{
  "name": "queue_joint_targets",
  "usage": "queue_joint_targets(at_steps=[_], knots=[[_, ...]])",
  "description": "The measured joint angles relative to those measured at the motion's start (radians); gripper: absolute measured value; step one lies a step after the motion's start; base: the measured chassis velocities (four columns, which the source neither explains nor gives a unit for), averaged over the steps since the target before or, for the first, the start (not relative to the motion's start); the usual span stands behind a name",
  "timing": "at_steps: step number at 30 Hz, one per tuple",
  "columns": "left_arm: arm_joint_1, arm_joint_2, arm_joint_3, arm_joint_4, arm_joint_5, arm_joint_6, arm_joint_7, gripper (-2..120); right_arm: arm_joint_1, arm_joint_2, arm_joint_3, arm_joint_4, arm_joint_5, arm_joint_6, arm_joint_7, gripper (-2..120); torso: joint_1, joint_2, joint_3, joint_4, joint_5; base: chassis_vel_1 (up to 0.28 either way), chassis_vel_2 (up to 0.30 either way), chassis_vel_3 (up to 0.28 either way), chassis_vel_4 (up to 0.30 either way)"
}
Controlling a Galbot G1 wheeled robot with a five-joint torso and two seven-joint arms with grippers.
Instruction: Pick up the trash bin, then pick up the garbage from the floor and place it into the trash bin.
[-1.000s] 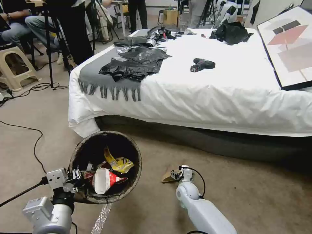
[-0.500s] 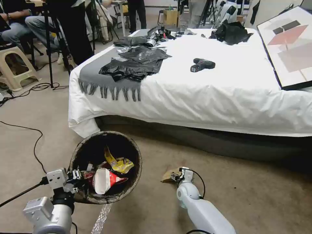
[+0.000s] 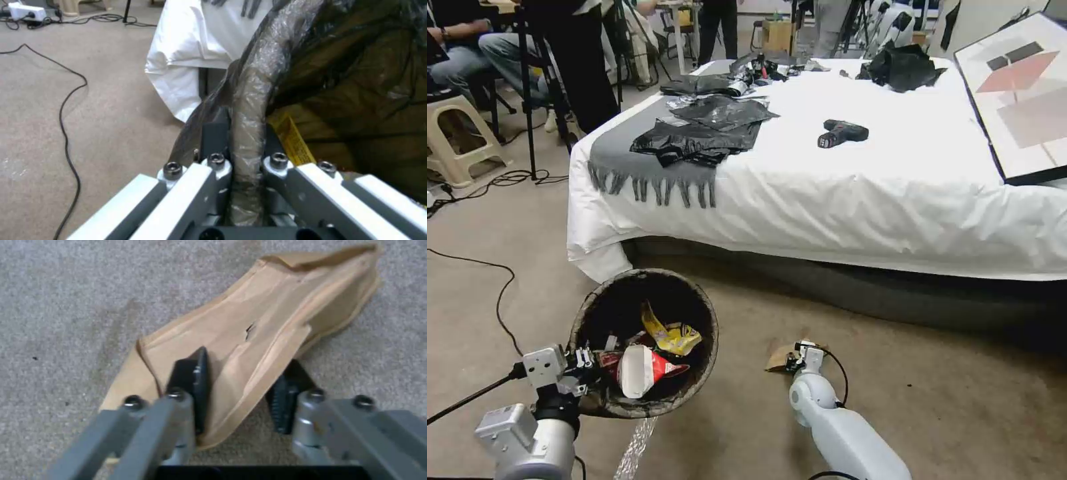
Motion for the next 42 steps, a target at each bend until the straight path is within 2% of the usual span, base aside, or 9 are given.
queue_joint_targets(at_steps=[8, 15, 20, 23, 24, 27, 30, 32, 42], knots=[[-0.003, -0.001, 0.001, 0.000, 0.000, -0.001, 0.000, 3, 0.000, -0.005, 0.002, 0.004, -0.002, -0.001, 0.001, 0, 0.000, 0.000, 0.000, 0.0000, 0.0000, 0.000, 0.000, 0.000, 0.000], [-0.003, 0.000, 0.000, 0.000, 0.000, -0.001, -0.001, 3, -0.007, -0.035, 0.005, 0.053, -0.057, 0.004, -0.011, 0, 0.000, 0.000, 0.000, 0.0000, 0.0001, 0.000, 0.000, 0.000, 0.000], [-0.004, 0.003, -0.001, 0.000, -0.001, -0.001, -0.002, 3, -0.036, -0.138, -0.016, 0.239, -0.083, -0.023, -0.034, 0, 0.000, 0.000, 0.000, -0.0001, 0.0002, 0.000, 0.000, 0.000, 0.000], [-0.004, 0.006, -0.002, 0.000, -0.003, -0.001, -0.003, 3, -0.050, -0.248, -0.051, 0.428, -0.083, -0.051, -0.064, 0, 0.000, 0.000, 0.000, 0.0000, 0.0005, 0.000, 0.000, 0.000, 0.000], [-0.004, 0.006, -0.002, 0.000, -0.003, -0.001, -0.003, 3, -0.050, -0.248, -0.051, 0.428, -0.083, -0.051, -0.064, 0, 0.000, 0.000, 0.000, 0.0000, 0.0005, 0.000, 0.000, 0.000, 0.000], [-0.005, 0.007, -0.002, 0.000, -0.003, -0.001, -0.005, 3, -0.052, -0.338, -0.062, 0.614, -0.048, -0.097, -0.105, 0, 0.000, 0.000, 0.000, -0.0002, 0.0003, 0.000, 0.000, 0.000, 0.000], [-0.005, 0.008, -0.001, 0.000, -0.003, 0.000, -0.005, 3, -0.041, -0.393, -0.068, 0.713, -0.015, -0.123, -0.130, 0, 0.000, 0.000, 0.000, -0.0001, 0.0003, 0.000, 0.000, 0.000, 0.000], [-0.005, 0.009, -0.001, 0.000, -0.003, 0.001, -0.004, 3, -0.009, -0.473, -0.074, 0.841, 0.036, -0.162, -0.186, 0, 0.000, 0.000, 0.000, 0.0000, -0.0001, 0.000, 0.000, 0.000, 0.000], [0.000, 0.012, -0.001, 0.000, -0.003, 0.003, -0.004, 3, 0.109, -0.628, -0.101, 1.000, 0.134, -0.214, -0.408, 0, 0.000, 0.000, 0.000, 0.0000, -0.0001, 0.000, 0.000, 0.000, 0.000]])
